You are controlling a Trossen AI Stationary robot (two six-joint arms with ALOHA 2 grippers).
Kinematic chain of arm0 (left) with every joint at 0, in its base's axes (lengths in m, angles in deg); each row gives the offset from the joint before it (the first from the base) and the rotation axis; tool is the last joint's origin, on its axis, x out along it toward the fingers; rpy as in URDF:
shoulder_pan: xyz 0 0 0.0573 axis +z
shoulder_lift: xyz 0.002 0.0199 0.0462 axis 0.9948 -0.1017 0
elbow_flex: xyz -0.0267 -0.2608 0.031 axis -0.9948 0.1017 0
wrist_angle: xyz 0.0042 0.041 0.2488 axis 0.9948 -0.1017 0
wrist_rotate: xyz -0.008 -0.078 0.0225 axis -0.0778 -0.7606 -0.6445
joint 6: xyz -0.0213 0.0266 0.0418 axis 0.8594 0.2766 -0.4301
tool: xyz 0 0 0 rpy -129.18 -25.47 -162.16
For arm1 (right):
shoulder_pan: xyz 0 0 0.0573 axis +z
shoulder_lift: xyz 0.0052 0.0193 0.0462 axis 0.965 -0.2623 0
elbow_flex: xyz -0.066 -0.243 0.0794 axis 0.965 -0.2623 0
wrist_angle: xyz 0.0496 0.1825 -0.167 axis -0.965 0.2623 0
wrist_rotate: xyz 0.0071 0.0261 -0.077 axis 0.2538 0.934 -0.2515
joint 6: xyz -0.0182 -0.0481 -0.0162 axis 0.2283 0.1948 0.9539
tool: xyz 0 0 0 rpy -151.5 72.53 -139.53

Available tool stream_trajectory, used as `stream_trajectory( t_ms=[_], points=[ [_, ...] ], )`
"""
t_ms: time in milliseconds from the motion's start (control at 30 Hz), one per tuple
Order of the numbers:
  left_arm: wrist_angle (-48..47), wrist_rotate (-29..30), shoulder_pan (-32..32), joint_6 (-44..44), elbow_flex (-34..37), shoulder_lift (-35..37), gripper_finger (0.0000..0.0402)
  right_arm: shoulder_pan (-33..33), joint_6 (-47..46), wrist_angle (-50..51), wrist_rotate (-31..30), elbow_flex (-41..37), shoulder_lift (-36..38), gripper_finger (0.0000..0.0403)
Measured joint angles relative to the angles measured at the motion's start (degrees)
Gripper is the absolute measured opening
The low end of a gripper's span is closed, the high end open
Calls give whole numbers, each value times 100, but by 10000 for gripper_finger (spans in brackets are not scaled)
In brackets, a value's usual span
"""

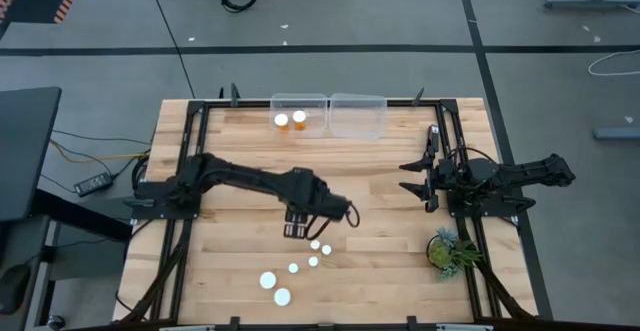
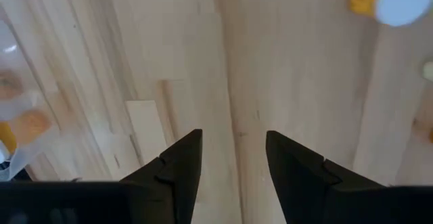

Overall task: Pick and place medicine bottles into bin by pill shape (circle, oval)
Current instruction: Put the large orange pill bottle into the left transparent bin

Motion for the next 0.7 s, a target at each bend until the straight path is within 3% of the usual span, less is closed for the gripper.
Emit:
stream_trajectory(
  t_ms=[500, 700],
  points=[
    [25, 409, -1198, 613, 56, 11, 171, 1, 0, -4, 0, 2, 0, 255],
    [91, 448, -1518, 1304, 1116, 345, 171, 1, 0, -5, 1, 0, 2, 255]
  ],
)
